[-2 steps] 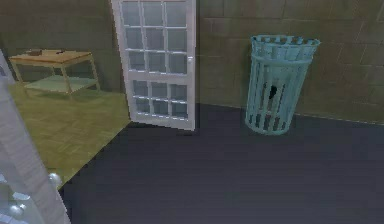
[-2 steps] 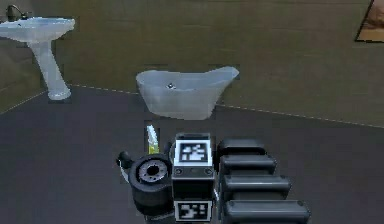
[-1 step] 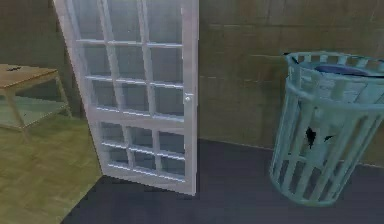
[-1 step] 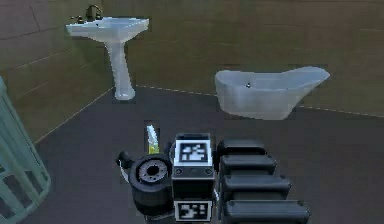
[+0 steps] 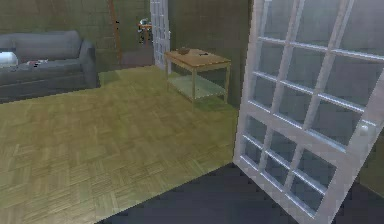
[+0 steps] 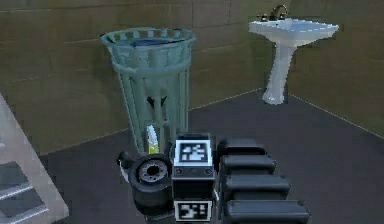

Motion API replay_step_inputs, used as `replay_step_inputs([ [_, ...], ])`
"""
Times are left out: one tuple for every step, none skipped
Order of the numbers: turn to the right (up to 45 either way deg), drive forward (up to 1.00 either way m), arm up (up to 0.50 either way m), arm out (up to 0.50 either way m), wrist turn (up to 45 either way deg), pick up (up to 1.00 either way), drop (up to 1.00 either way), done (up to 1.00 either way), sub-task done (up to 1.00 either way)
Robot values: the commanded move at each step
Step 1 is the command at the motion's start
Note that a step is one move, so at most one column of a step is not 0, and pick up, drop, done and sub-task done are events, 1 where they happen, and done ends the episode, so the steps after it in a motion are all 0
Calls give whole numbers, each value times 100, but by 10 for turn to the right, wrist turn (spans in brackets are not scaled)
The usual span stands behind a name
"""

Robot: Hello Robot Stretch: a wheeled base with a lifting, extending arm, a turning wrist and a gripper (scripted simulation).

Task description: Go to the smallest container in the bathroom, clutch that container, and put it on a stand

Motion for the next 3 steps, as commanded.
replay_step_inputs([
  [-150, 0, 0, 0, 0, 0, 0, 0, 0],
  [0, 100, 0, 0, 0, 0, 0, 0, 0],
  [0, 100, 0, 0, 0, 0, 0, 0, 0],
])
